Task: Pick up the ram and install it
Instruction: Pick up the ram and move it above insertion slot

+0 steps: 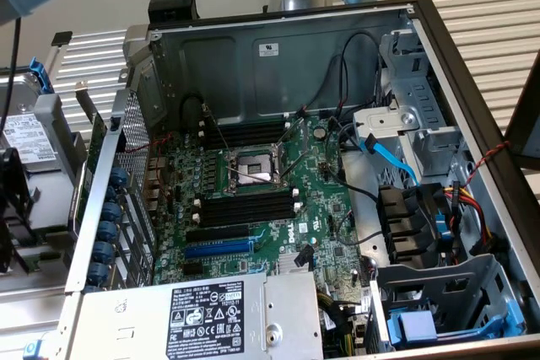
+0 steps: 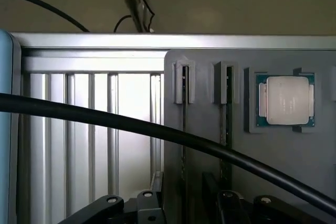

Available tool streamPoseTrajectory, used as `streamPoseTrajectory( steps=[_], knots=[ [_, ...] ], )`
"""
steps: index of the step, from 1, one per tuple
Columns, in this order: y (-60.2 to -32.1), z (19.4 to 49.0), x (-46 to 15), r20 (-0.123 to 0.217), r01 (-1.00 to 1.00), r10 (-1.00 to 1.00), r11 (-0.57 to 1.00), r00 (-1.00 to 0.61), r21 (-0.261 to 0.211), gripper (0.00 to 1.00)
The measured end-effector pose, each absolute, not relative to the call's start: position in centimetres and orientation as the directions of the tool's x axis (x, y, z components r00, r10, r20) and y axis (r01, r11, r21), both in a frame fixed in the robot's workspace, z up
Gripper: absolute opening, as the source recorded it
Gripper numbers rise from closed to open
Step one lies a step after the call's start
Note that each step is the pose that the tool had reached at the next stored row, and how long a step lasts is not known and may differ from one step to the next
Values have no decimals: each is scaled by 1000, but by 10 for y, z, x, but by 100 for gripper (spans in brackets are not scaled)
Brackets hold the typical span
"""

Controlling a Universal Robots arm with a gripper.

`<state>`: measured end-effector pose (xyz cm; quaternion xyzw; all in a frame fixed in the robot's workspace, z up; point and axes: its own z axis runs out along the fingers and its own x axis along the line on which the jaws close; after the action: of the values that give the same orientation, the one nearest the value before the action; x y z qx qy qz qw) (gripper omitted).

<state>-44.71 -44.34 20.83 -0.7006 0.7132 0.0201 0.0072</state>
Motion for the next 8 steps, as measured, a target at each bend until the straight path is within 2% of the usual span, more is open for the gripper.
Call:
streamPoseTrajectory(
  steps=[8],
  knots=[
    [-443,203,-447,-43,-1000,-999,17,-18,24,42]
  ],
)
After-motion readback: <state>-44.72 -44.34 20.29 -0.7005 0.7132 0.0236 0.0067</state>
